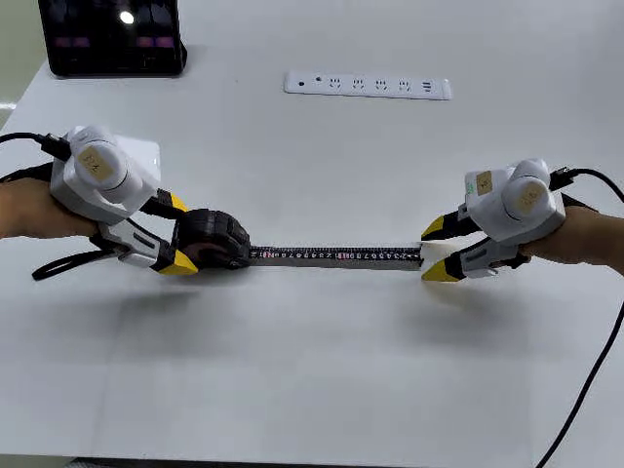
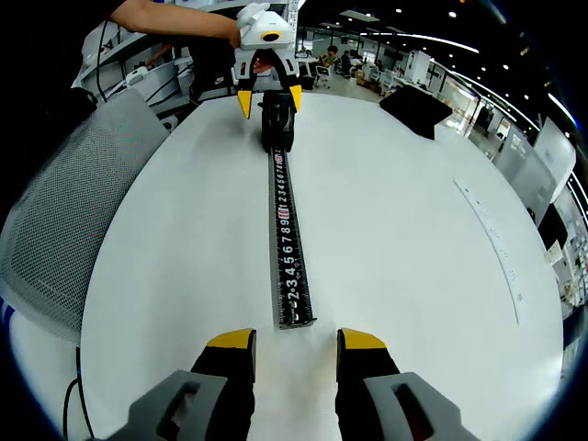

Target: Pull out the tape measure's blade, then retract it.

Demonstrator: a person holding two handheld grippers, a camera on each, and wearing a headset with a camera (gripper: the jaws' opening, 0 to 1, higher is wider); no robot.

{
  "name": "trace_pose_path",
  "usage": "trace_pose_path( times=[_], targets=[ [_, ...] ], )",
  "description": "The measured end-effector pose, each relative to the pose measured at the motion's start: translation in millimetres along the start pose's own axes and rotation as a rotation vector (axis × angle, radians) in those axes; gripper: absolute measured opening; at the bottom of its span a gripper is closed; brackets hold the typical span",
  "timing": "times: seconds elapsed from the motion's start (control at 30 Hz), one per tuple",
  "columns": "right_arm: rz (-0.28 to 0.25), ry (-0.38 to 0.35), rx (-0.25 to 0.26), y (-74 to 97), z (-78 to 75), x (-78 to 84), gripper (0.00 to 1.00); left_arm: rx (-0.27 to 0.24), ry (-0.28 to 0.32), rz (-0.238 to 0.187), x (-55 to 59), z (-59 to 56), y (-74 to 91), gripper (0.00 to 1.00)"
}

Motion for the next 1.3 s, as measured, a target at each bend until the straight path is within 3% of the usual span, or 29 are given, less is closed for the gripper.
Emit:
trace_pose_path(
  times=[0.17, 0.43, 0.8, 0.97, 1.3],
  targets=[
    [-0.005, -0.027, 0.015, 3.4, 2.7, 2.4, 0.39, -0.002, 0.032, 0.007, 3.0, -5.9, 2.3, 0.51],
    [-0.023, -0.071, 0.050, 10.9, 7.5, 6.0, 0.43, -0.015, 0.108, -0.017, 2.0, -18.0, 6.4, 0.62],
    [-0.072, -0.149, 0.097, 19.7, 18.1, 7.3, 0.51, -0.105, 0.212, -0.068, 7.4, -26.2, 14.3, 0.70],
    [-0.095, -0.176, 0.120, 21.3, 23.1, 5.0, 0.55, -0.155, 0.267, -0.122, 5.6, -28.7, 19.2, 0.73],
    [-0.152, -0.257, 0.168, 26.2, 32.9, 3.2, 0.62, -0.228, 0.339, -0.187, 6.2, -37.5, 24.1, 0.77]
  ],
)
Point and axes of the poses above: the centre of the closed fingertips' face, and the gripper's own axes: y roughly backward along the fingers, z roughly to its left, x roughly out of its underside, the point moved 3 cm from there along y, roughly backward along the fingers, and after that the axes turned 6 degrees about -y, right-handed, at the moved point
